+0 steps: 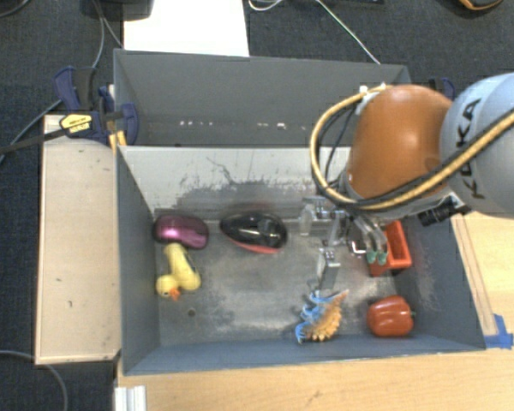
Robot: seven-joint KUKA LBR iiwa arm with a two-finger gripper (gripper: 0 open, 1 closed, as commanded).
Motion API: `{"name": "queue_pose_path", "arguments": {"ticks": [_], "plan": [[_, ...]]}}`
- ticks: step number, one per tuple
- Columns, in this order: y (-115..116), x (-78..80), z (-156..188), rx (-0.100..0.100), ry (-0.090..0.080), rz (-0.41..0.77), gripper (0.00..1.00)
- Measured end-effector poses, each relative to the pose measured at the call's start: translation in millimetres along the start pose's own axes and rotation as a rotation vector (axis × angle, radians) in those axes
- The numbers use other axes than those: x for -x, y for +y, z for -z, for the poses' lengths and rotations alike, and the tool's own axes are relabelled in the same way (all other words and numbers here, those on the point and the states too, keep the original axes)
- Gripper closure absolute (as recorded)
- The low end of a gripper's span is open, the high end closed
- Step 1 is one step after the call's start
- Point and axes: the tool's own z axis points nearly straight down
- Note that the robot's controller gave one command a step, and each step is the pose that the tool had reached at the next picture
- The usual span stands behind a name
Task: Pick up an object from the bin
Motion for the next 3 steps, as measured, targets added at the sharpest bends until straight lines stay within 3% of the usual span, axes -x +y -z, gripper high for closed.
{"name": "queue_pose_path", "arguments": {"ticks": [1, 2, 3], "plan": [[-0.3, 1.6, 4.6, 0.000, -0.008, -0.003, 1.00], [-0.3, 1.6, 4.6, 0.000, -0.008, -0.005, 0.00], [-0.4, 1.6, 4.6, 0.000, -0.008, -0.006, 0.00]]}}
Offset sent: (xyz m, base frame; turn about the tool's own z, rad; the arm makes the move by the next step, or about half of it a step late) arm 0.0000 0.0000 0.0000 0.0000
